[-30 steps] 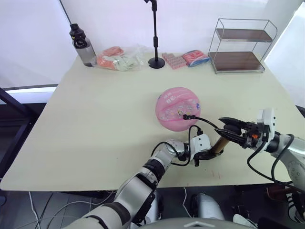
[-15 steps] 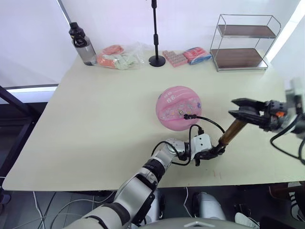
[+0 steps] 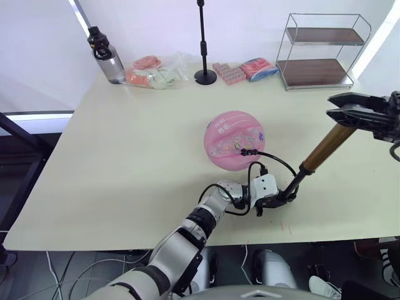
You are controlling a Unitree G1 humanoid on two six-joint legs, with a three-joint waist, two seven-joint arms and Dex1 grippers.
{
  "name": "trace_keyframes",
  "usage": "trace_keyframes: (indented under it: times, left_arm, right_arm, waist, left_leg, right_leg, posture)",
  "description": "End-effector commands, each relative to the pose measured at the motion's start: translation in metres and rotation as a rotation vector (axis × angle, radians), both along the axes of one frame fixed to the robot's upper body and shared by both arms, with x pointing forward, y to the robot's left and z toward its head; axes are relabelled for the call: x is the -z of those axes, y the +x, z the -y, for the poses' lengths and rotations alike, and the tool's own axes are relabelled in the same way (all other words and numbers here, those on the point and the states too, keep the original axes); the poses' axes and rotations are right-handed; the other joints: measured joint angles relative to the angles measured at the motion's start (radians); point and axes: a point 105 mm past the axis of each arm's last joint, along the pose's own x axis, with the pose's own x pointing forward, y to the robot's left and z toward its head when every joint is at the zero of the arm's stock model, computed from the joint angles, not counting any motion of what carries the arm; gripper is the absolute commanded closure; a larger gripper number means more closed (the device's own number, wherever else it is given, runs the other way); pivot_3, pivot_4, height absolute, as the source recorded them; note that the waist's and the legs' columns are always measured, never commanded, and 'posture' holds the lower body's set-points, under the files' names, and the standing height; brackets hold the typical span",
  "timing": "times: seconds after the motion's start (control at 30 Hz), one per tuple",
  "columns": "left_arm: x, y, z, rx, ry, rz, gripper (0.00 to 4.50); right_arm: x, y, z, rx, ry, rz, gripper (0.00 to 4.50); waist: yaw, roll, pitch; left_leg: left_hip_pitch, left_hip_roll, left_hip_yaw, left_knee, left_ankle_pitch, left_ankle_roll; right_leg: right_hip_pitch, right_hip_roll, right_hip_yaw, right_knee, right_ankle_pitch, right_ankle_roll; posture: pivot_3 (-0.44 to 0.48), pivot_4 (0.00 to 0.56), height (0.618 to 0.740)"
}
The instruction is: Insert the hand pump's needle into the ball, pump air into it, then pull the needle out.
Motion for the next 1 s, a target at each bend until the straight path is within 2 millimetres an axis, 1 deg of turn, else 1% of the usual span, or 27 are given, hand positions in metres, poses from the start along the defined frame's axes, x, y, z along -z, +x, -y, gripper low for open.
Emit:
trace_keyframes:
  times: [0.03,0.07,0.1,0.13,0.17,0.27,0.33,0.4,0.43,0.53,0.6,0.7,0.77,0.83,1.0]
  left_arm:
    - [0.05,-0.016,-0.03,-0.026,0.183,-0.129,3.43]
    - [0.05,-0.016,-0.029,-0.027,0.182,-0.128,3.43]
    - [0.05,-0.015,-0.029,-0.027,0.182,-0.128,3.43]
    - [0.05,-0.015,-0.03,-0.028,0.182,-0.128,3.43]
    - [0.05,-0.015,-0.03,-0.029,0.181,-0.128,3.43]
    - [0.049,-0.015,-0.03,-0.031,0.18,-0.128,3.43]
    - [0.049,-0.014,-0.03,-0.033,0.181,-0.128,3.43]
    - [0.049,-0.015,-0.03,-0.033,0.18,-0.128,3.43]
    - [0.049,-0.015,-0.03,-0.034,0.179,-0.128,3.43]
    - [0.049,-0.013,-0.031,-0.038,0.179,-0.127,3.43]
    - [0.049,-0.013,-0.031,-0.039,0.179,-0.127,3.43]
    - [0.048,-0.012,-0.031,-0.042,0.177,-0.127,3.43]
    - [0.048,-0.012,-0.031,-0.045,0.173,-0.128,3.43]
    - [0.047,-0.012,-0.031,-0.047,0.169,-0.129,3.43]
    - [0.046,-0.011,-0.032,-0.053,0.162,-0.133,3.43]
  right_arm:
    - [-0.004,-0.012,-0.004,-0.028,-0.029,0.107,2.85]
    - [0.011,-0.011,-0.007,-0.032,-0.042,0.076,2.85]
    - [0.024,-0.01,-0.009,-0.03,-0.055,0.052,2.85]
    - [0.033,-0.009,-0.01,-0.028,-0.065,0.038,2.85]
    - [0.041,-0.009,-0.011,-0.026,-0.07,0.032,2.85]
    - [0.077,-0.005,-0.016,-0.009,-0.068,-0.019,2.85]
    - [0.096,-0.003,-0.017,0.006,-0.089,-0.041,2.85]
    - [0.119,0.0,-0.017,0.034,-0.095,-0.071,2.85]
    - [0.129,-0.002,-0.019,0.024,-0.103,-0.086,2.85]
    - [0.158,-0.004,-0.023,0.02,-0.114,-0.119,2.85]
    - [0.171,-0.003,-0.024,0.043,-0.114,-0.125,2.85]
    - [0.182,-0.003,-0.025,0.062,-0.104,-0.129,2.85]
    - [0.189,-0.007,-0.026,0.048,-0.129,-0.125,2.85]
    - [0.18,-0.007,-0.027,0.041,-0.109,-0.103,2.85]
    - [0.134,-0.003,-0.024,0.013,-0.081,0.003,2.85]
  waist:
    - [0.0,0.0,0.0]
    - [0.0,0.0,0.0]
    - [0.001,-0.005,-0.003]
    - [0.0,-0.009,-0.004]
    - [0.0,-0.009,-0.004]
    - [-0.003,-0.013,-0.007]
    - [-0.003,-0.015,-0.01]
    - [-0.003,-0.016,-0.012]
    - [-0.003,-0.018,-0.014]
    - [-0.003,-0.021,-0.018]
    - [-0.003,-0.022,-0.02]
    - [-0.003,-0.022,-0.021]
    - [-0.003,-0.02,-0.022]
    - [-0.003,-0.021,-0.023]
    - [-0.003,-0.018,-0.022]
  left_leg:
    - [0.0,0.0,-0.001,0.0,0.0,0.0]
    - [0.0,0.0,0.0,0.0,0.0,0.0]
    - [0.001,0.0,-0.001,0.0,0.0,0.0]
    - [0.001,0.0,-0.002,0.0,0.0,0.0]
    - [0.003,0.001,-0.002,0.0,0.0,0.0]
    - [0.008,0.001,-0.001,0.0,-0.002,0.002]
    - [0.009,0.002,-0.002,0.0,-0.003,0.004]
    - [0.009,0.003,-0.002,0.0,-0.002,0.004]
    - [0.01,0.003,-0.002,0.0,-0.002,0.003]
    - [0.009,0.004,-0.003,0.0,-0.001,0.002]
    - [0.01,0.004,-0.003,0.0,0.0,-0.001]
    - [0.01,0.004,-0.003,0.0,0.001,-0.001]
    - [0.01,0.004,-0.003,0.0,0.001,-0.001]
    - [0.01,0.004,-0.003,0.0,0.0,-0.001]
    - [0.01,0.004,-0.003,0.0,-0.001,0.002]
  right_leg:
    - [0.001,0.001,-0.001,-0.001,0.0,0.0]
    - [0.001,0.005,-0.001,-0.001,0.0,0.0]
    - [0.001,0.005,-0.001,-0.001,0.0,0.0]
    - [0.002,0.005,-0.001,-0.001,0.0,0.0]
    - [0.004,0.007,-0.002,-0.002,0.0,0.0]
    - [0.006,0.006,0.001,0.0,0.0,0.0]
    - [0.006,0.006,0.002,0.001,0.0,0.0]
    - [0.006,0.007,0.002,0.002,0.0,0.0]
    - [0.006,0.007,0.002,0.002,0.0,-0.001]
    - [0.006,0.008,0.001,0.002,0.0,-0.002]
    - [0.006,0.009,0.002,0.002,0.0,-0.002]
    - [0.006,0.009,0.002,0.002,-0.001,-0.003]
    - [0.006,0.009,0.002,0.002,-0.002,-0.005]
    - [0.006,0.009,0.002,0.002,-0.002,-0.005]
    - [0.006,0.008,0.002,0.003,-0.002,-0.006]
  posture:
    - [0.0,0.15,0.74]
    - [0.0,0.15,0.74]
    - [0.0,0.15,0.74]
    - [0.0,0.15,0.74]
    - [0.0,0.15,0.74]
    - [0.0,0.15,0.74]
    - [0.0,0.15,0.74]
    - [0.0,0.15,0.74]
    - [0.0,0.15,0.74]
    - [0.0,0.15,0.74]
    - [0.0,0.15,0.74]
    - [0.0,0.15,0.74]
    - [0.0,0.15,0.74]
    - [0.0,0.15,0.74]
    - [0.0,0.15,0.74]
